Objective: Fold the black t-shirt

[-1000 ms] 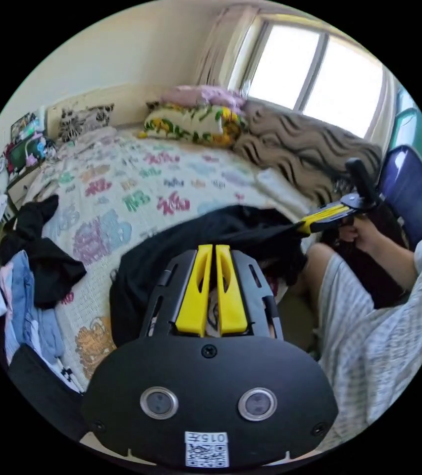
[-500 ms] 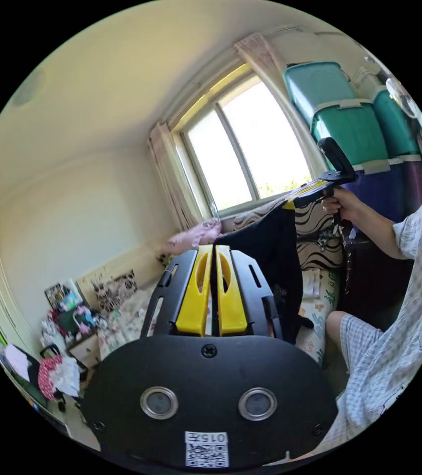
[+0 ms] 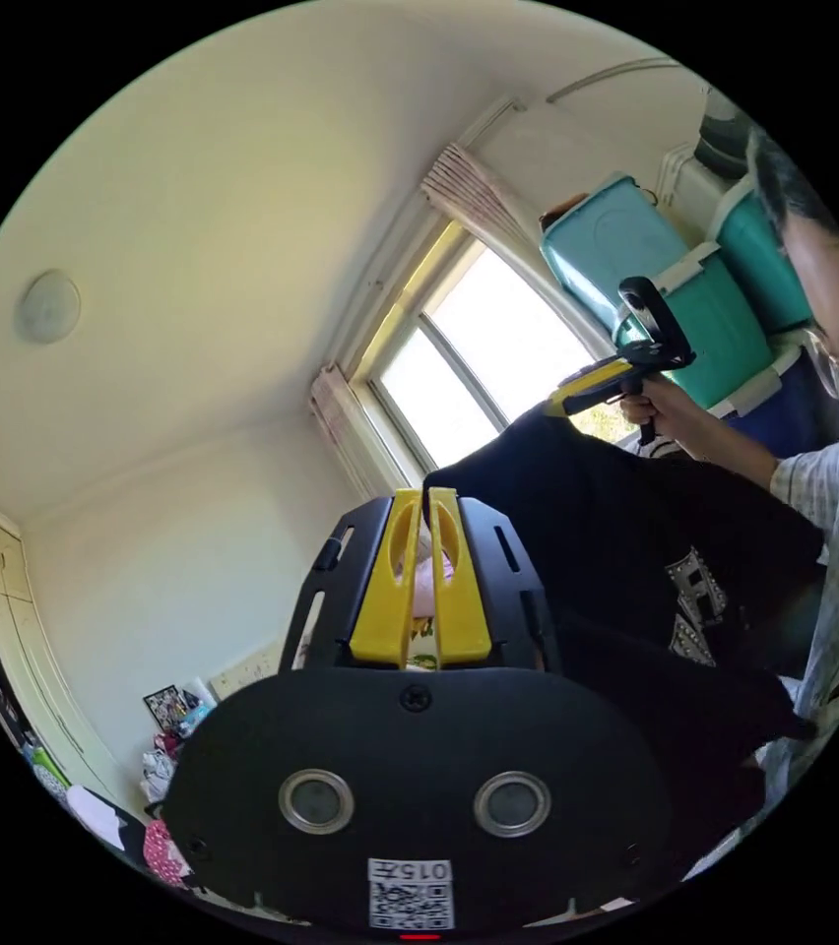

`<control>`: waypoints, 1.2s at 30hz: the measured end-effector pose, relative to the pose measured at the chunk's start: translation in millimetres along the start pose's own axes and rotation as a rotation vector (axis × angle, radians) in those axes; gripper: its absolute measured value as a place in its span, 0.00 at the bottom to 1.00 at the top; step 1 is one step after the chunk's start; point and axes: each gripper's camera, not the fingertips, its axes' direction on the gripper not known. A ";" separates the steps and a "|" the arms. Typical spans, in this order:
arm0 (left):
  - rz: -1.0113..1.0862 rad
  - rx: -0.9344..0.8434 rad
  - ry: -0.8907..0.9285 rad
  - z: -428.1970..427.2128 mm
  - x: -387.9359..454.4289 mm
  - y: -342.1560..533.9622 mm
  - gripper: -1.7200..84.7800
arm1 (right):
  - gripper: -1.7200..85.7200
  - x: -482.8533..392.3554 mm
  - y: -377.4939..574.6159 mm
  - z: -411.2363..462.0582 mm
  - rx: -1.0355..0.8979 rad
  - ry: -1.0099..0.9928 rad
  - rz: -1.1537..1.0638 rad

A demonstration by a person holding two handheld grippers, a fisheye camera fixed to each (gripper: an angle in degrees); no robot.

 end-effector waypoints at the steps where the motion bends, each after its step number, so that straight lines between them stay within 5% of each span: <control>1: -0.012 -0.010 0.001 8.1 -4.3 6.6 0.02 | 0.02 5.2 2.2 12.5 -0.011 -0.010 0.009; 7: -0.180 -0.309 -0.041 153.7 -49.5 136.4 0.02 | 0.02 63.1 50.9 223.4 -0.258 -0.125 0.165; 12: -0.450 -0.774 -0.217 306.7 -70.5 320.7 0.02 | 0.04 67.1 152.7 450.4 -0.646 -0.315 0.387; 16: -0.521 -0.790 -0.044 288.1 -33.6 426.1 0.02 | 0.07 12.5 254.5 467.2 -0.637 -0.507 0.319; 19: -0.591 -1.047 0.018 247.4 13.3 534.9 0.03 | 0.09 -33.6 382.3 471.4 -0.869 -0.550 0.336; 24: -1.033 -1.361 0.029 149.9 78.2 682.5 0.09 | 0.13 -74.2 601.7 440.3 -1.226 -0.614 0.837; 27: -1.222 -1.350 -0.002 128.7 88.2 717.9 0.12 | 0.14 -83.3 653.6 424.0 -1.289 -0.552 0.954; 32: -1.251 -1.491 0.098 174.8 111.6 781.5 0.12 | 0.14 -89.7 687.2 454.8 -1.285 -0.573 1.088; 36: -1.175 -1.587 0.141 220.1 133.9 816.6 0.07 | 0.03 -105.2 684.8 487.7 -1.428 -0.493 0.846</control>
